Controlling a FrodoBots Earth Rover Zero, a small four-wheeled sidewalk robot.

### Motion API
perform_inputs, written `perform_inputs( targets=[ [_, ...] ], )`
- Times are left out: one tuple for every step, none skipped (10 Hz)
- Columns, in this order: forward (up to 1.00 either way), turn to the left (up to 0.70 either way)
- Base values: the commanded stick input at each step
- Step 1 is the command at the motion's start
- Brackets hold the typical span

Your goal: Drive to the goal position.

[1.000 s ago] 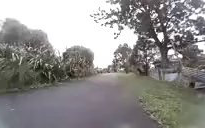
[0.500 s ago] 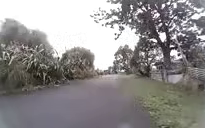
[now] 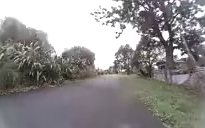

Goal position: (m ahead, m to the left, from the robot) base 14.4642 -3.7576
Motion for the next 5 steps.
perform_inputs(
  targets=[
    [0.85,-0.3],
    [0.85,-0.09],
    [0.85,0.0],
    [0.85,0.0],
    [0.85,0.0]
  ],
)
